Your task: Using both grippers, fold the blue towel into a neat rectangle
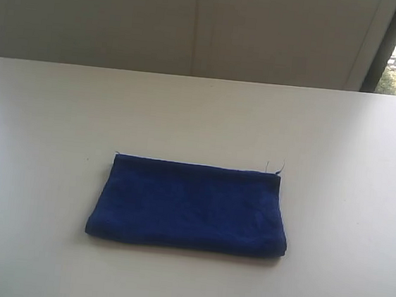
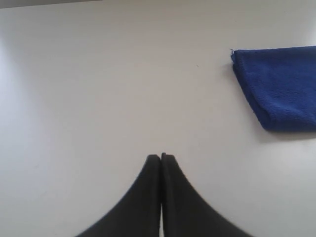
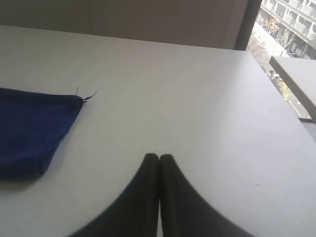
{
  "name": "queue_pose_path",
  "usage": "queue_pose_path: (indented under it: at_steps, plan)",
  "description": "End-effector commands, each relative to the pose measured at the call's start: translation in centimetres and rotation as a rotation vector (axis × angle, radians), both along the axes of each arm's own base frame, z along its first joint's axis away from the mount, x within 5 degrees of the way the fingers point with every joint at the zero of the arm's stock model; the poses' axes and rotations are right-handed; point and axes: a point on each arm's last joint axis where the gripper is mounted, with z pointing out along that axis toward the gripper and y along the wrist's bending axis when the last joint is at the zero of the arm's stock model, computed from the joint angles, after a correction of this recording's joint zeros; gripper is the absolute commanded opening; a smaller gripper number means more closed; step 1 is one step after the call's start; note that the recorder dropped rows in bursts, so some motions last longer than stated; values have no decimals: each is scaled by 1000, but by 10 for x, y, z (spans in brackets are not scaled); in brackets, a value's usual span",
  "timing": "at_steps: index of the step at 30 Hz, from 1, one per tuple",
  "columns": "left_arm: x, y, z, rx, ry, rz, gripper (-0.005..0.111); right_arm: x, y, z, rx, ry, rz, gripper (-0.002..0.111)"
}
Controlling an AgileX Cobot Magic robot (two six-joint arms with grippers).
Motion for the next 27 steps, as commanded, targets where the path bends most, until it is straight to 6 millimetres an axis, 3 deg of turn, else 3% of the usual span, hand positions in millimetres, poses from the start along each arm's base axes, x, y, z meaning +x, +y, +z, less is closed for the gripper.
queue_pose_path:
  at_steps: [1,5,10,27]
  plan:
    - [0,0,-1,-13,-3,0,0,0,0,0,-17,-9,7,0]
    - [0,0,-1,-7,-4,0,0,0,0,0,-17,-9,7,0]
    - [0,1,-1,127,-27,-35,0,0,0,0,-17,-9,7,0]
    - [0,1,-1,126,-27,-35,0,0,0,0,-17,-9,7,0]
